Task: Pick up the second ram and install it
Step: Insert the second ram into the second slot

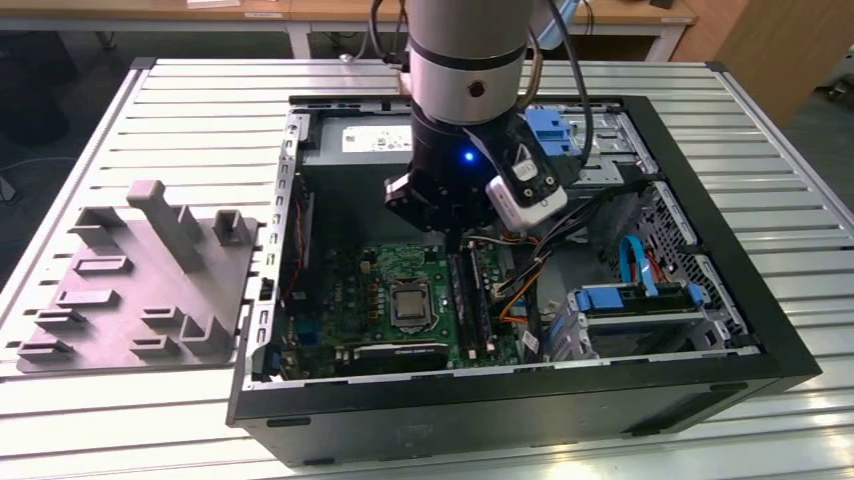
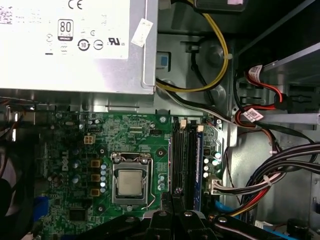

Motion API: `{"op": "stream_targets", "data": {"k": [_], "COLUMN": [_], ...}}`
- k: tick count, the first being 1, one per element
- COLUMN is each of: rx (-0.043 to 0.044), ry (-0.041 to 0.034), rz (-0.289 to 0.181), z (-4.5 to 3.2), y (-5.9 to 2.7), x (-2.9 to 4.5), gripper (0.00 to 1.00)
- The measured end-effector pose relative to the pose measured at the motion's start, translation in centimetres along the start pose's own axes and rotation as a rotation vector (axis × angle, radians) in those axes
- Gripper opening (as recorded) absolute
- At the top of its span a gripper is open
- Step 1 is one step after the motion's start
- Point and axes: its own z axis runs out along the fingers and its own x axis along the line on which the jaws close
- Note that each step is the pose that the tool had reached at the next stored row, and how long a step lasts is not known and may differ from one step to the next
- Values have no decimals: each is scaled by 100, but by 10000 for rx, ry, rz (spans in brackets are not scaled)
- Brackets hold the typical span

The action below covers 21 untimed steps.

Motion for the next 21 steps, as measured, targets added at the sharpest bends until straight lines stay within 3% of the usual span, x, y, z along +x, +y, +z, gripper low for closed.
{"op": "stream_targets", "data": {"k": [15,21], "rx": [0,-1], "ry": [0,0], "rz": [13,13], "z": [40,68], "y": [26,25], "x": [-18,-59], "gripper": [11,11]}}
